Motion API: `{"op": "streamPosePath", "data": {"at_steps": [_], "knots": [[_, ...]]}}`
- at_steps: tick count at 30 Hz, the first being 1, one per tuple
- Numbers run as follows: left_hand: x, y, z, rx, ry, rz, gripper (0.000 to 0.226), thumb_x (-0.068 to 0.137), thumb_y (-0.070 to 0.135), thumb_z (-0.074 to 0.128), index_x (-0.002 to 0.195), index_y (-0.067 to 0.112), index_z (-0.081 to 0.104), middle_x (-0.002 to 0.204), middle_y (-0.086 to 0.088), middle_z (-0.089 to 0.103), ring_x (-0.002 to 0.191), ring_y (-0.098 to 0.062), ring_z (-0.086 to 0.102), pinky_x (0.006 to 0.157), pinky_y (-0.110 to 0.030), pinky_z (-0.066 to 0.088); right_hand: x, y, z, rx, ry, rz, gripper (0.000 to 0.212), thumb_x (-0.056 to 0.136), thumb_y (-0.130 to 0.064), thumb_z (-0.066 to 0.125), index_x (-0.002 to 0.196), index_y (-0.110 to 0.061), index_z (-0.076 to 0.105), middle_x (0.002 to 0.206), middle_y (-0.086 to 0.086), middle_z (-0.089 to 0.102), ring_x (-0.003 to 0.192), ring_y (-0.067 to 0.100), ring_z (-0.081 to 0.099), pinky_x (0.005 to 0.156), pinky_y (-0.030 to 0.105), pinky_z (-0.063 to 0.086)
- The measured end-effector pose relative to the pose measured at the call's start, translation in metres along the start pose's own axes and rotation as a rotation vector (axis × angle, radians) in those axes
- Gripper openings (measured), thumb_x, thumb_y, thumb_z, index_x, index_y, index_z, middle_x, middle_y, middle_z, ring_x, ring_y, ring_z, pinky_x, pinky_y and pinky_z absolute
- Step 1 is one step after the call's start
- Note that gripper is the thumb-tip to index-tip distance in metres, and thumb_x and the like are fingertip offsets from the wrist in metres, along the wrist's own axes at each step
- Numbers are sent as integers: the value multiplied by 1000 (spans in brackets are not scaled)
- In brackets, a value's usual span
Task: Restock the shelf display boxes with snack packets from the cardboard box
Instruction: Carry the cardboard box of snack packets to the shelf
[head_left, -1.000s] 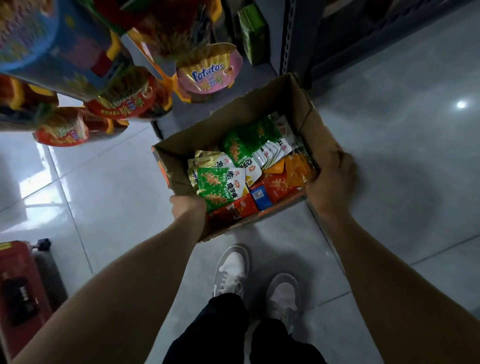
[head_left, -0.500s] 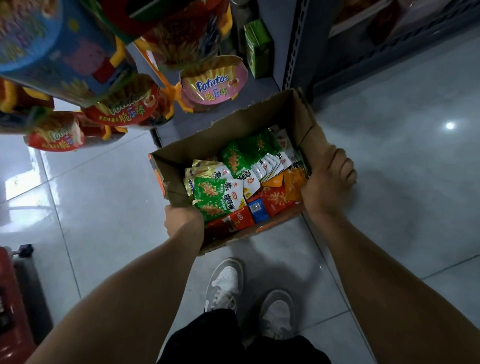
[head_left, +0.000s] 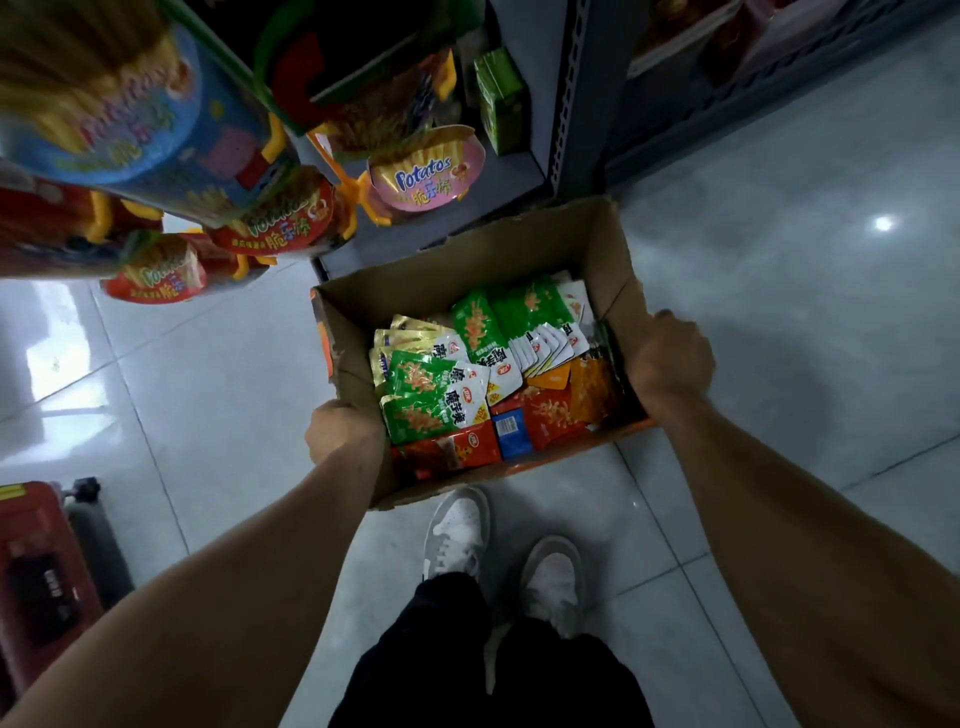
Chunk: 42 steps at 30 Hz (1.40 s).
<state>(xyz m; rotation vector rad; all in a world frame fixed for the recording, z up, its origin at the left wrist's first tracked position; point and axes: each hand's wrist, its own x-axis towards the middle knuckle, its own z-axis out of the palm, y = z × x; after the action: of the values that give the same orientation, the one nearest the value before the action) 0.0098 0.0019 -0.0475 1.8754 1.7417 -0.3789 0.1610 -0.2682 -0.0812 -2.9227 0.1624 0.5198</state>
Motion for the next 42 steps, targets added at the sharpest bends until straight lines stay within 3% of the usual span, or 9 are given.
{"op": "streamPosePath", "data": {"at_steps": [8, 14, 17, 21, 24, 26, 30, 37, 42], "knots": [[-100, 4, -96, 61, -4, 83, 21, 89, 16, 51, 99, 6, 66, 94, -16, 67, 80, -34, 59, 70, -35, 49, -109, 31, -93, 115, -48, 133, 18, 95, -10, 47, 104, 1, 58, 99, 22, 65, 90, 40, 64, 71, 39, 49], [-198, 14, -204, 79, 18, 238, 27, 91, 26, 50, 93, 6, 67, 93, -19, 69, 84, -39, 63, 71, -35, 48, -187, 59, -215, 281, -73, 225, 17, 94, -11, 49, 102, 2, 56, 98, 25, 65, 88, 42, 64, 73, 42, 51], [-251, 14, -259, 70, 6, 330, 23, 92, 19, 50, 95, 4, 67, 94, -20, 68, 81, -37, 59, 67, -32, 41, -218, 74, -277, 346, -58, 176, 9, 90, -10, 51, 90, -1, 53, 89, 23, 65, 75, 37, 61, 64, 38, 49], [-309, 21, -321, 63, 29, 389, 25, 91, 9, 50, 106, 2, 69, 110, -22, 67, 102, -42, 59, 80, -35, 44, -247, 89, -364, 432, -3, 47, 9, 85, -11, 51, 78, -8, 47, 75, 14, 56, 64, 27, 50, 53, 24, 31], [-334, 28, -348, 35, 77, 410, 26, 91, 7, 50, 108, 1, 68, 113, -23, 66, 106, -43, 58, 85, -38, 46, -252, 91, -406, 424, 32, 14, 11, 85, -6, 55, 76, -8, 48, 78, 18, 62, 67, 35, 57, 56, 30, 42], [-352, 33, -359, 12, 104, 418, 23, 91, 9, 50, 102, 1, 68, 105, -23, 68, 96, -42, 59, 74, -36, 43, -252, 89, -434, 432, 44, -6, 7, 84, -4, 55, 79, -6, 51, 79, 18, 63, 68, 34, 58, 57, 33, 46], [-382, 51, -371, -53, 154, 390, 22, 92, 12, 48, 95, 3, 68, 94, -22, 68, 73, -31, 50, 64, -33, 38, -245, 90, -484, 414, 58, -59, 5, 87, -1, 53, 87, -7, 53, 79, 10, 58, 66, 25, 54, 55, 22, 37], [-420, 95, -342, -183, 208, 366, 19, 89, 16, 49, 82, 6, 64, 81, -17, 65, 73, -38, 56, 65, -39, 50, -195, 127, -531, 380, 108, -137, 9, 89, -2, 52, 84, -9, 48, 78, 10, 57, 58, 17, 51, 46, 17, 29], [-465, 150, -298, -239, 182, 345, 19, 89, 14, 51, 80, 3, 63, 78, -18, 63, 73, -40, 55, 64, -38, 47, -134, 172, -571, 372, 123, -127, 11, 90, -3, 50, 81, -7, 46, 77, 13, 56, 62, 23, 51, 48, 20, 29]]}}
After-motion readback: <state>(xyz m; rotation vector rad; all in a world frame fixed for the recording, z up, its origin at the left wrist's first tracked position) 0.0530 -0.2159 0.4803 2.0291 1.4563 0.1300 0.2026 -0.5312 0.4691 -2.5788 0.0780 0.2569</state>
